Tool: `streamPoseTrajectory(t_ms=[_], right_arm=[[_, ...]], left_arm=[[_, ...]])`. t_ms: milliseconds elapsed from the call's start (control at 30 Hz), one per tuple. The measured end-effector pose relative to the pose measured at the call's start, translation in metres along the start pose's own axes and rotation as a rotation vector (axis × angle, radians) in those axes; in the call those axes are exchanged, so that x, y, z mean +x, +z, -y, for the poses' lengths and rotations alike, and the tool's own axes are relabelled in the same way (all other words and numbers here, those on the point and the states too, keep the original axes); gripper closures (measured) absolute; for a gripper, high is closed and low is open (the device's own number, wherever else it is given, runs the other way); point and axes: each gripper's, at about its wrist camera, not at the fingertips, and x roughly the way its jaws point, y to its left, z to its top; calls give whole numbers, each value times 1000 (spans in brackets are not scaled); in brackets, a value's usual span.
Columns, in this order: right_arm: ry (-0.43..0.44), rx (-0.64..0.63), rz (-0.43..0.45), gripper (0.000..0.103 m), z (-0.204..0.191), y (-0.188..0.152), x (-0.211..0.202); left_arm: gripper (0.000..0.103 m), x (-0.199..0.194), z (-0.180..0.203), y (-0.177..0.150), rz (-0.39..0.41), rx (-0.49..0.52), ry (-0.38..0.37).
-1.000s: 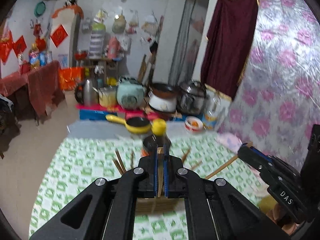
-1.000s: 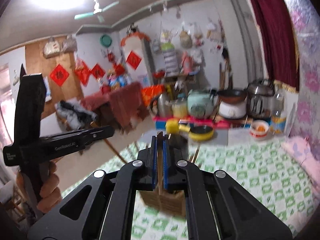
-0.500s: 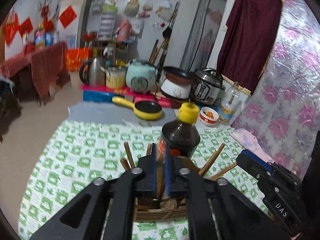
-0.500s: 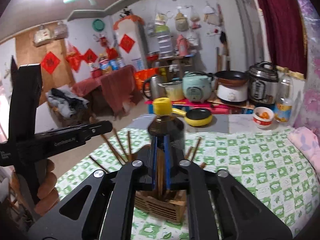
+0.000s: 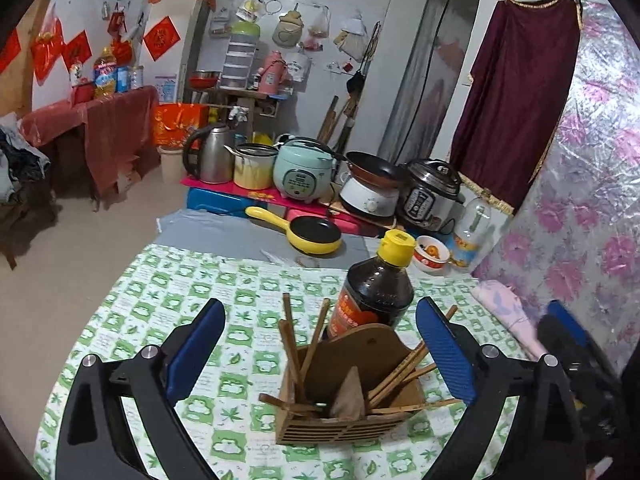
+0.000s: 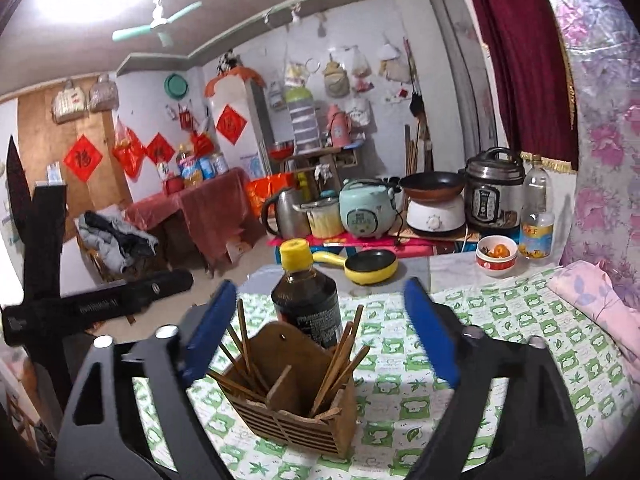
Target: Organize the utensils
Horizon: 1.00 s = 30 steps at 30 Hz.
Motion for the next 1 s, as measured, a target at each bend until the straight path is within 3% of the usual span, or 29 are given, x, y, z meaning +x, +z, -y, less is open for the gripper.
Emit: streamPoseTrajectory(t_ms=[100, 300, 467, 567, 633, 767, 900, 1000], right_arm=[[2, 12, 20, 6, -1, 0, -11], [-34, -4, 36, 6, -6, -10, -36], [-103, -48, 76, 6, -13, -21, -60], [-86, -59, 142, 6, -8, -46, -76], [-141, -65, 160, 6, -5, -67, -80], [-239, -136, 76, 6, 1, -99, -69], [-221, -31, -19, 6, 23, -112, -57], [-207, 5, -62, 6, 29, -115, -50]], left_arm=[[6, -6, 2, -4, 15, 14, 58], [6, -20, 9, -23, 18, 72, 158], [6, -46, 16, -56, 100, 135, 235], [6, -50, 19, -79, 113, 159, 272], [6, -45, 22, -95, 91, 194, 303], [6, -31, 26, -122, 83, 222, 391], [6, -27, 26, -141, 109, 241, 452], [6, -33, 24, -143, 140, 219, 451]])
